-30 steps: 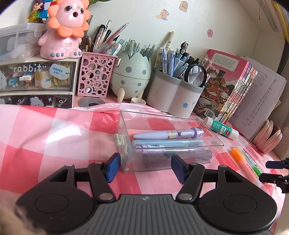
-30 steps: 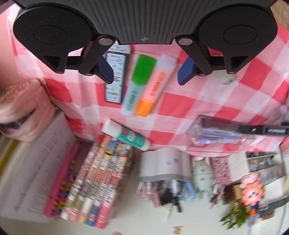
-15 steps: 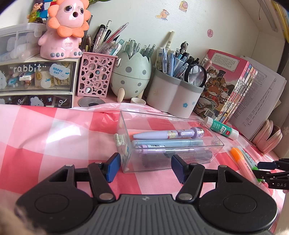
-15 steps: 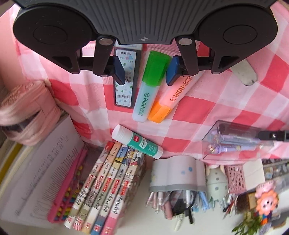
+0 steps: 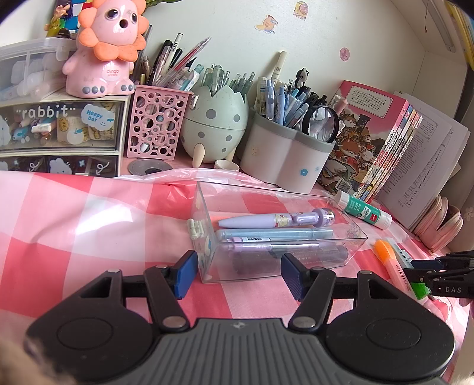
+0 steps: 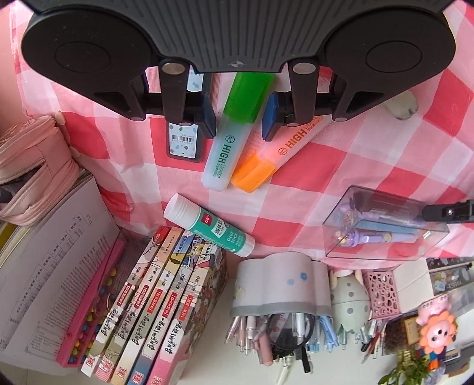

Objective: Organize stationery
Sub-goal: 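Grasp the green highlighter with the right gripper and lift it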

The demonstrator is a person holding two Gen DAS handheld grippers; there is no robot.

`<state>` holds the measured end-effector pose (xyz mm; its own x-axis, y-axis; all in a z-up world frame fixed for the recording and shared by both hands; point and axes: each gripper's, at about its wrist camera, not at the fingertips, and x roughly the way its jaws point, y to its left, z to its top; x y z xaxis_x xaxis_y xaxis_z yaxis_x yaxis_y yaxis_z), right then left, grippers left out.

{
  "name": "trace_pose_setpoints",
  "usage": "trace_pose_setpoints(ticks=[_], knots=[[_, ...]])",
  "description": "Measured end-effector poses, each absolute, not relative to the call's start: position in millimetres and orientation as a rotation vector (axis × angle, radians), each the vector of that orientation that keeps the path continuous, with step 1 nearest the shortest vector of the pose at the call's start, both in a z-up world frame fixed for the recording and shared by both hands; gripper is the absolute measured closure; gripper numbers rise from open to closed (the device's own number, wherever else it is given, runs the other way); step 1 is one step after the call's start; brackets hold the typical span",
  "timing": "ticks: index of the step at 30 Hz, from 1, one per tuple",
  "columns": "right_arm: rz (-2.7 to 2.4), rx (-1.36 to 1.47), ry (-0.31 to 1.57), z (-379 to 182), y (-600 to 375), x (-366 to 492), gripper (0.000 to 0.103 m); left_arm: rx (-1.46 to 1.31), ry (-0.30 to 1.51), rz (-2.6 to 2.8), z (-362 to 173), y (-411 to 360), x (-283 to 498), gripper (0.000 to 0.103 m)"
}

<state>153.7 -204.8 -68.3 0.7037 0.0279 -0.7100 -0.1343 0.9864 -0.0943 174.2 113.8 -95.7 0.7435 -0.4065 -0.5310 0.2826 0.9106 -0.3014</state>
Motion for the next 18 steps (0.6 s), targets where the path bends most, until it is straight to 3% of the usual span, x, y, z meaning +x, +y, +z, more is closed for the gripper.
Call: trace_pose_setpoints(ticks=[7, 18], knots=[[0.098, -0.159, 0.805, -66.9, -202.4, 164.1, 0.080, -0.207, 0.628, -0.380, -95.7, 113.7, 174.1, 0.067], [0.133, -0.224, 0.757, -50.8, -196.5, 162.3, 0.080, -0.208, 0.628, -0.381, -95.7, 113.8, 174.1, 0.067]])
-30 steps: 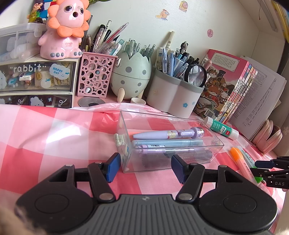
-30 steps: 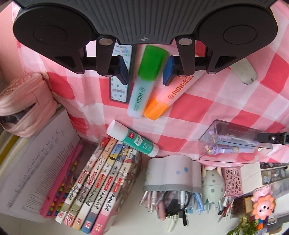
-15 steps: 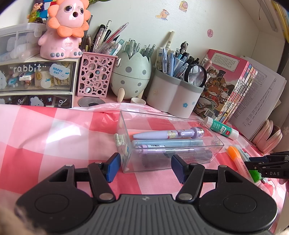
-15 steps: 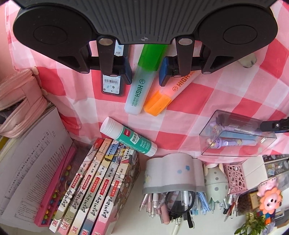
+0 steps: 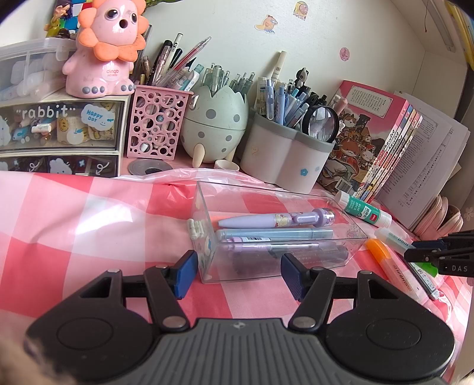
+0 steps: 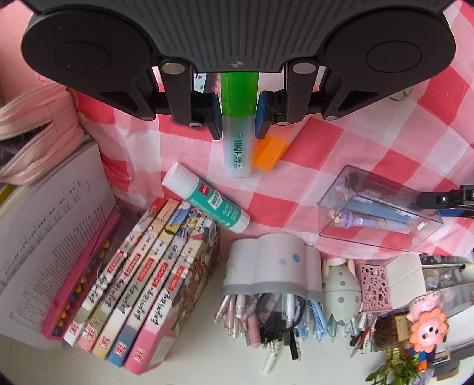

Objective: Organize stationery
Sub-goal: 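Grasp the green highlighter with the right gripper and lift it, then lower the green highlighter into the clear box and open the right gripper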

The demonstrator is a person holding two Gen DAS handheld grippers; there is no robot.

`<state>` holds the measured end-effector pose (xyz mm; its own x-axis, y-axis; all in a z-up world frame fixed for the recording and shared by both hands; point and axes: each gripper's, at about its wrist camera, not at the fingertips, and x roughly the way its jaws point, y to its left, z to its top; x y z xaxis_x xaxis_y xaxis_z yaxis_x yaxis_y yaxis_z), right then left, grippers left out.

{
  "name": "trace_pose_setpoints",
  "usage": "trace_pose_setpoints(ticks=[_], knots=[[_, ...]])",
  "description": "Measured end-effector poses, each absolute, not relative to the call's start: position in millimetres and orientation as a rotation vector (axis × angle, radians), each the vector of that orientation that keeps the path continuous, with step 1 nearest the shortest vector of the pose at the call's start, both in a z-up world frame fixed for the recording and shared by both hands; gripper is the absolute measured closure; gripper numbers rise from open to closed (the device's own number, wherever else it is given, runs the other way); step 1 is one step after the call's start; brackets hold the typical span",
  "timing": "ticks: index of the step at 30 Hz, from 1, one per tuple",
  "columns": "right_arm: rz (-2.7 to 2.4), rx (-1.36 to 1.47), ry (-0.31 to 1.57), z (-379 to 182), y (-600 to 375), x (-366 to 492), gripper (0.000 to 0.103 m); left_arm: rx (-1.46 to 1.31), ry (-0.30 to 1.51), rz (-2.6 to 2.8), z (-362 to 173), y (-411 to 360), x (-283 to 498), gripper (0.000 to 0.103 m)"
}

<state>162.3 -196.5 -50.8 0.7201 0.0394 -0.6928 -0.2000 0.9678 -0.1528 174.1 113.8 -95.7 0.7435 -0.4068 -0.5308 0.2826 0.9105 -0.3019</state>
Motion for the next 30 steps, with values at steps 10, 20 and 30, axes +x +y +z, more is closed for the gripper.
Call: trace_pose_setpoints(ticks=[10, 20, 30], knots=[[0.191, -0.276, 0.708, -27.1, -174.3, 170.5, 0.081, -0.208, 0.628, -0.381, -95.7, 113.8, 174.2, 0.067], [0.404, -0.454, 0.637, -4.8, -116.2, 195.0, 0.080, -0.209, 0.628, -0.381, -95.6, 113.2, 174.0, 0.067], [0.640, -0.637, 0.642, -8.7, -61.8, 216.4, 0.080, -0.212, 0.627, -0.380, -95.6, 113.8, 173.4, 0.067]])
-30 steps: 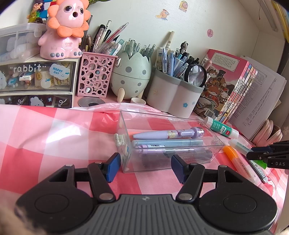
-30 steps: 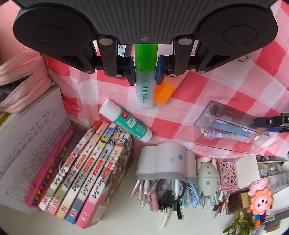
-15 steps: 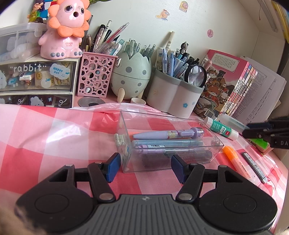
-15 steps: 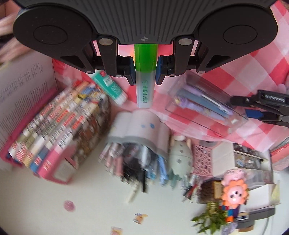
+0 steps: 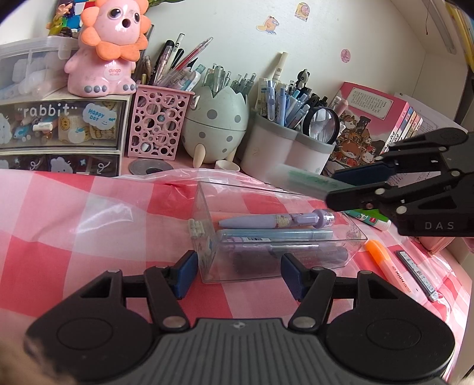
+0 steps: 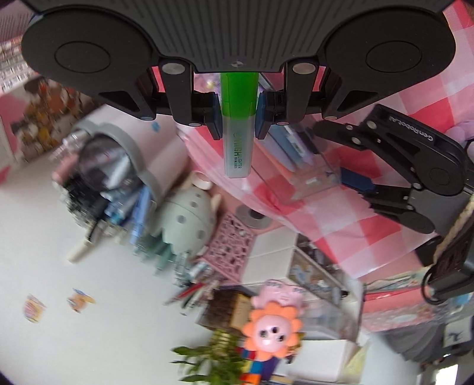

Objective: Organize stationery
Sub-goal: 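Lower the green highlighter into the clear box and open the right gripper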

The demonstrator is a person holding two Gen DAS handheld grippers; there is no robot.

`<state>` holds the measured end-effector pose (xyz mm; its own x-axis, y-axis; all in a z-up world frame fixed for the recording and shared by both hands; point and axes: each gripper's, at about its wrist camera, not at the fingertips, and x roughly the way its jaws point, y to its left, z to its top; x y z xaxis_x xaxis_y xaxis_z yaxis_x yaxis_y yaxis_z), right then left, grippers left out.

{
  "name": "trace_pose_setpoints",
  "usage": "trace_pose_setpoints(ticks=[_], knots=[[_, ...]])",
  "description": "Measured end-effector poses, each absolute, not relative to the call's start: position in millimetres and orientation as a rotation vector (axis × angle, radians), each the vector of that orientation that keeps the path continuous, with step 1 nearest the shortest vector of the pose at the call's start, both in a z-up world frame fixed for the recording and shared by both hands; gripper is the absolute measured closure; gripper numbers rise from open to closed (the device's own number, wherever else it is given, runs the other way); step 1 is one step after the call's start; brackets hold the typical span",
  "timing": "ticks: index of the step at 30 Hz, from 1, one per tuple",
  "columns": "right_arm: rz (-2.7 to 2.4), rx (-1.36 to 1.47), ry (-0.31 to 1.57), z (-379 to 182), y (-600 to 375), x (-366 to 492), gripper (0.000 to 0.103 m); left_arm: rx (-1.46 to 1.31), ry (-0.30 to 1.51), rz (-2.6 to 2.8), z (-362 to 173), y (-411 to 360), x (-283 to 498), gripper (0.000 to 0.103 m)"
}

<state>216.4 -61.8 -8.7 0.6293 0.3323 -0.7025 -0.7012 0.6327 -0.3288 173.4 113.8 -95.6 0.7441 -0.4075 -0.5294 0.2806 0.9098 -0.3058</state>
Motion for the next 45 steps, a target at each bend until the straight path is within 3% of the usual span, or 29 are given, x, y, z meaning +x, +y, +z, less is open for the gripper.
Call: trace_pose_setpoints(ticks=[24, 26, 28, 45], knots=[[0.880, -0.947, 0.715, -19.8, -16.7, 241.4, 0.080, -0.225, 0.626, -0.382, -95.7, 115.4, 171.8, 0.067], [0.846, -0.944, 0.680, -19.0, -18.9, 241.1, 0.065, -0.225, 0.626, -0.382, -95.6, 114.9, 171.7, 0.067], [0.847, -0.930, 0.672, -16.0, -22.9, 240.7, 0.060, -0.225, 0.626, -0.382, -95.7, 115.2, 171.8, 0.067], [0.779, -0.849, 0.642, -6.4, -40.7, 226.1, 0.060, -0.225, 0.625, -0.383, -95.7, 115.8, 172.0, 0.067]])
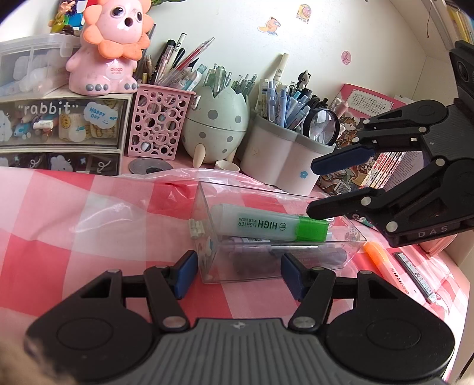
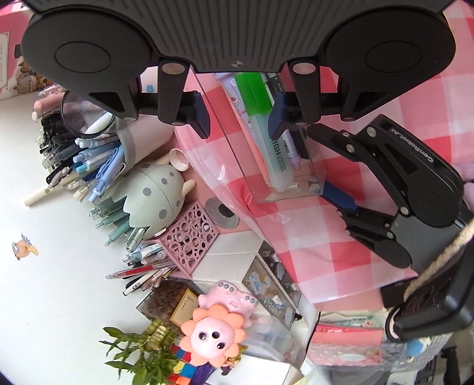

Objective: Organize stationery
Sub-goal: 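Lower the green highlighter into the clear box and open the right gripper, then move the right gripper back over the orange highlighter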

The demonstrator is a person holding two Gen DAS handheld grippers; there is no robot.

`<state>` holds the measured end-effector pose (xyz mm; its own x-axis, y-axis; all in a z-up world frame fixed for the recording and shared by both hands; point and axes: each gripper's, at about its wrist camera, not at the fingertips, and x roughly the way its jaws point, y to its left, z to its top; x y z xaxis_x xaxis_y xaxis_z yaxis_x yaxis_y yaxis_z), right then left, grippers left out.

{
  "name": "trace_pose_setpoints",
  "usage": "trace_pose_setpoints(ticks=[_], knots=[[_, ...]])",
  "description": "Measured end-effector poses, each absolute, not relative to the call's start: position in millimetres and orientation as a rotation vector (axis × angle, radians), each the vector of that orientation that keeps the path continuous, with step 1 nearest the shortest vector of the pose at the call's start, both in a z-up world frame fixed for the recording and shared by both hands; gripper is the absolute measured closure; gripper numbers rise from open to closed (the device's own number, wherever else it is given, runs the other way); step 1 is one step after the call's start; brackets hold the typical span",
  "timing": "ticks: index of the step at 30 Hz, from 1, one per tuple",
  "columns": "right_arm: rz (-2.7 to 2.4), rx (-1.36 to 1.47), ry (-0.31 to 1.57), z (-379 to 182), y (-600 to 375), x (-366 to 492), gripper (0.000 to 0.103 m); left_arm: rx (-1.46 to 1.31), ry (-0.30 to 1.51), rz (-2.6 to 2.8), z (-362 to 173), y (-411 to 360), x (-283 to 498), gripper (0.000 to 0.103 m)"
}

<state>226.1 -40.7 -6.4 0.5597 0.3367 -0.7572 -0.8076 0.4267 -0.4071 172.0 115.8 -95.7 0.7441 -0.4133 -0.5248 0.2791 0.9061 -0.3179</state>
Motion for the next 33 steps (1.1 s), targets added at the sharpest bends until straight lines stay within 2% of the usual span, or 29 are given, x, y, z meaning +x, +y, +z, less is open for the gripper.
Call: trace_pose_setpoints(ticks=[9, 12, 14, 19, 26, 33], knots=[[0.739, -0.793, 0.619, -0.6, -54.7, 215.3, 0.060, -0.226, 0.625, -0.383, -95.7, 115.9, 172.0, 0.067], [0.710, -0.779, 0.609, -0.2, -60.3, 210.2, 0.055, -0.226, 0.625, -0.383, -95.7, 115.7, 172.0, 0.067], [0.688, -0.762, 0.600, 0.2, -65.1, 206.6, 0.048, -0.226, 0.625, -0.383, -95.7, 115.4, 171.9, 0.067], [0.619, -0.699, 0.595, 0.0, -78.6, 198.1, 0.045, -0.225, 0.625, -0.383, -95.7, 115.6, 172.0, 0.067], [0.534, -0.593, 0.598, -3.7, -101.3, 175.6, 0.032, -0.226, 0.625, -0.383, -95.7, 115.6, 171.9, 0.067], [0.485, -0.509, 0.611, -12.5, -118.1, 153.4, 0.027, -0.226, 0.625, -0.383, -95.7, 115.9, 172.1, 0.067]])
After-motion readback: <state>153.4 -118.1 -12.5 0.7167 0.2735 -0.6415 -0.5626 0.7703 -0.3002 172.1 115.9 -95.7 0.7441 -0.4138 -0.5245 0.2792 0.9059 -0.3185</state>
